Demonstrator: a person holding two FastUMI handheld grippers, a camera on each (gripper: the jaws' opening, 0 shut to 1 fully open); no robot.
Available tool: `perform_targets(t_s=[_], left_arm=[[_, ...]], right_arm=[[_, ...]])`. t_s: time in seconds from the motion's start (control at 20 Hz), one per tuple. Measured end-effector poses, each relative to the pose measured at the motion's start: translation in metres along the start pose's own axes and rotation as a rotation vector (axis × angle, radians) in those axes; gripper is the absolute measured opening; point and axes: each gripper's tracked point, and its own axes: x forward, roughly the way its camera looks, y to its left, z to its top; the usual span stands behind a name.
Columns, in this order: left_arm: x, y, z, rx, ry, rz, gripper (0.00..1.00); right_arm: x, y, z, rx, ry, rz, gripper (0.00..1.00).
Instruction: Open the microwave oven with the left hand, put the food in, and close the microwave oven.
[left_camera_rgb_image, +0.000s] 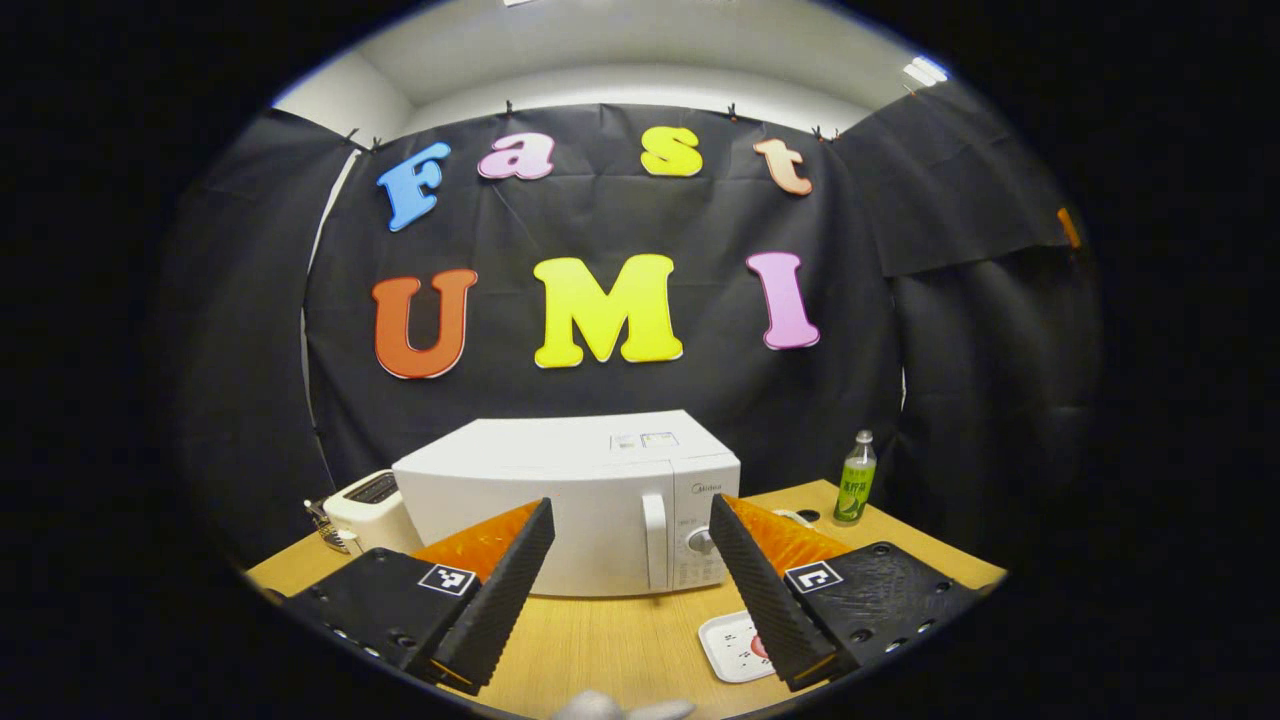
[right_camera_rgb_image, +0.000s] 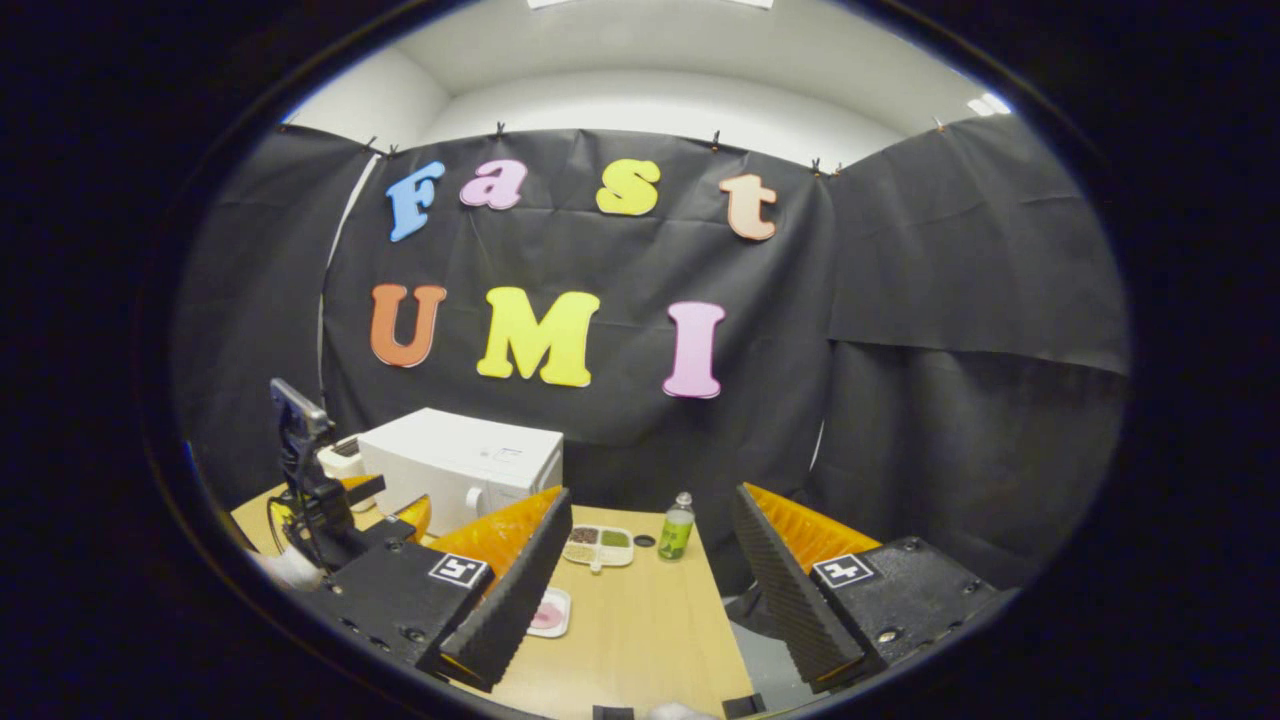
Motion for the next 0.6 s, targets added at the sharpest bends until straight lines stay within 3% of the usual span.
perform_targets(t_s=[0.3, 0.4, 0.45, 0.5, 0.55, 0.6], left_arm=[[0.097, -0.017, -0.064, -0.002, 0.090, 0.009, 0.92], [0.115, -0.020, -0.083, -0.018, 0.121, -0.002, 0.86], [0.120, -0.023, -0.091, -0.030, 0.139, -0.016, 0.69], [0.126, -0.023, -0.097, -0.049, 0.144, -0.021, 0.72], [0.127, -0.020, -0.098, -0.058, 0.141, -0.014, 0.65], [0.129, -0.018, -0.098, -0.059, 0.139, -0.012, 0.64]], right_arm=[[0.018, -0.008, -0.014, 0.017, 0.049, -0.003, 0.96], [0.022, -0.015, -0.026, 0.009, 0.086, -0.010, 1.00], [0.023, -0.019, -0.029, 0.000, 0.097, -0.014, 0.96], [0.024, -0.024, -0.030, -0.011, 0.102, -0.020, 0.97], [0.025, -0.028, -0.032, -0.021, 0.106, -0.027, 0.96], [0.026, -0.030, -0.033, -0.028, 0.110, -0.029, 0.96]])
